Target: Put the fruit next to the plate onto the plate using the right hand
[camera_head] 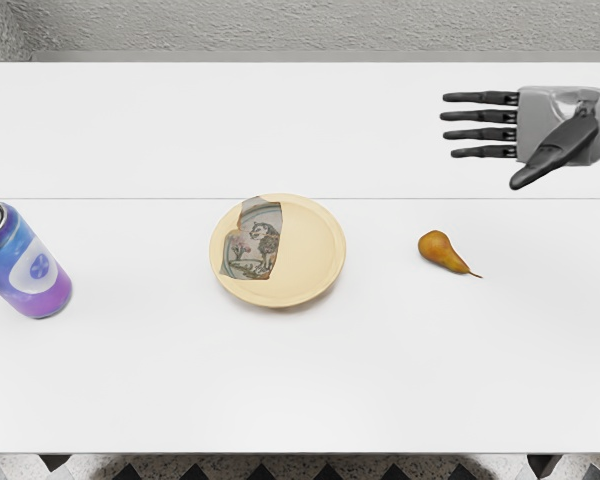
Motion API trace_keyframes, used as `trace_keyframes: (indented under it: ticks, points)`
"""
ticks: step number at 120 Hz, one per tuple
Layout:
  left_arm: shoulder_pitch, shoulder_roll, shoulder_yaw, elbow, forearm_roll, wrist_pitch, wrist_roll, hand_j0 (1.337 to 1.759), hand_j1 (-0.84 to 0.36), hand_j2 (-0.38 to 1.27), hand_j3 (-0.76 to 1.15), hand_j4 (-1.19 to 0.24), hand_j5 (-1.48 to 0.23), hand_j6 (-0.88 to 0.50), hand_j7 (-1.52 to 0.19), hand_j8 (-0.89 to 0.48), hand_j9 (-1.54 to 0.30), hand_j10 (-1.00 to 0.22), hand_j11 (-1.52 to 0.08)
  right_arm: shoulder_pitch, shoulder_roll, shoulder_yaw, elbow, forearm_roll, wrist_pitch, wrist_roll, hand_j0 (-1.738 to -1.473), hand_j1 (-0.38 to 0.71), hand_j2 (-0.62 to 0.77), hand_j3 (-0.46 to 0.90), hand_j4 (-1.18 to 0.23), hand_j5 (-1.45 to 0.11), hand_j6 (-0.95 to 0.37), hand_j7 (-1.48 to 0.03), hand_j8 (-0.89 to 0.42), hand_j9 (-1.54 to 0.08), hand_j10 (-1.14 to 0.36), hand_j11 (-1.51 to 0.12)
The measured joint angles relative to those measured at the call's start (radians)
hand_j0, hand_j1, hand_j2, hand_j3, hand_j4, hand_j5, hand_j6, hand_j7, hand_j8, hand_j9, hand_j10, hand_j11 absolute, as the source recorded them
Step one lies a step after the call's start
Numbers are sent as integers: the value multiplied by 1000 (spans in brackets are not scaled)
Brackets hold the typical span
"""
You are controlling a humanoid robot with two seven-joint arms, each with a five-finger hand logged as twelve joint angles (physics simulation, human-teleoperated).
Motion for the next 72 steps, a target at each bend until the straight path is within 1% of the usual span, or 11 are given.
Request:
trace_keyframes:
  ticks: [28, 41, 50, 55, 67, 72]
  points:
    - [0, 0, 0, 2, 0, 0, 0, 1658, 349, 0, 0, 0, 0, 0, 0, 0, 0, 0, 0, 6, 22, -2, 2, -15, 0, -2, -1658, -309, -7, 0, -31, -43, -30, -43, -31, -43, -32, -43]
    - [0, 0, 0, 2, 0, 0, 0, 1658, 349, 0, 0, 0, 0, 0, 0, 0, 0, 0, 0, 18, 27, -2, 27, -68, 0, -3, -1658, -308, -7, 0, -32, -44, -31, -45, -32, -44, -33, -44]
    - [0, 0, 0, 2, 0, 0, 0, 1658, 349, 0, 0, 0, 0, 0, 0, 0, 0, 0, 0, 33, 51, -4, 45, -115, 0, -7, -1658, -303, -8, 0, -37, -50, -36, -51, -37, -50, -38, -51]
    - [0, 0, 0, 3, 0, 0, 0, 1658, 349, 0, 0, 0, 0, 0, 0, 0, 0, 0, 0, 52, 69, -14, 52, -134, 0, -13, -1658, -291, -9, 0, -47, -63, -46, -63, -47, -63, -47, -63]
    - [0, 0, 0, 3, 0, 0, 0, 1658, 349, 0, 0, 0, 0, 0, 0, 0, 0, 0, 0, 136, 125, -97, 53, -159, 0, -22, -1658, -267, -14, 0, -68, -90, -67, -90, -68, -90, -68, -90]
    - [0, 0, 0, 3, 0, 0, 0, 1658, 349, 0, 0, 0, 0, 0, 0, 0, 0, 0, 0, 165, 147, -130, 51, -178, 0, -38, -1658, -259, -15, 0, -74, -98, -74, -98, -74, -98, -74, -98]
